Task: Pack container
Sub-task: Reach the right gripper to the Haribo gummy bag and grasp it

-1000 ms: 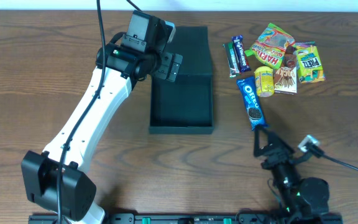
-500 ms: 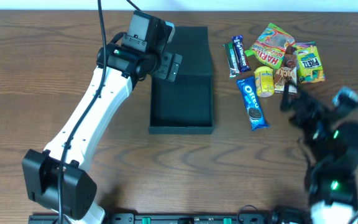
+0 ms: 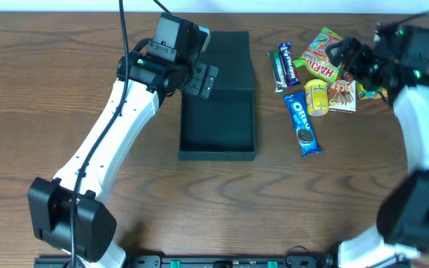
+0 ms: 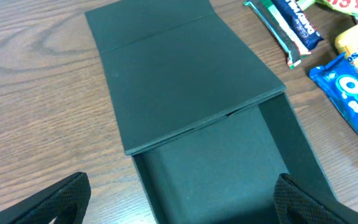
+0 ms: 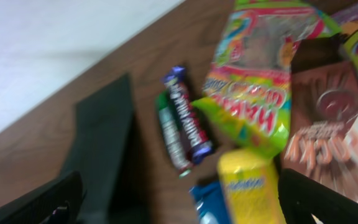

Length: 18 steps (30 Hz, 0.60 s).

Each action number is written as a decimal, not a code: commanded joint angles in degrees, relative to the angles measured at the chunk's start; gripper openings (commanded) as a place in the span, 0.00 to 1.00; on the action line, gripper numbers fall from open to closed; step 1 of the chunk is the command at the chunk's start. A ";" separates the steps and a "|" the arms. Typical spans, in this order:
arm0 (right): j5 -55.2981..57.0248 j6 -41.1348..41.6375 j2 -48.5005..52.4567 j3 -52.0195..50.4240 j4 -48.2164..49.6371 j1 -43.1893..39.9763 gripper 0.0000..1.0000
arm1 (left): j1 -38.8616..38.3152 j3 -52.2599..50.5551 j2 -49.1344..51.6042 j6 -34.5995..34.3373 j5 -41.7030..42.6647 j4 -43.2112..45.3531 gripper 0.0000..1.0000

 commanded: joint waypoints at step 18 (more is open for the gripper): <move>6.51 -1.84 21.18 15.58 0.42 -0.24 0.99 | 0.17 0.44 0.44 0.96 -3.43 -0.39 0.95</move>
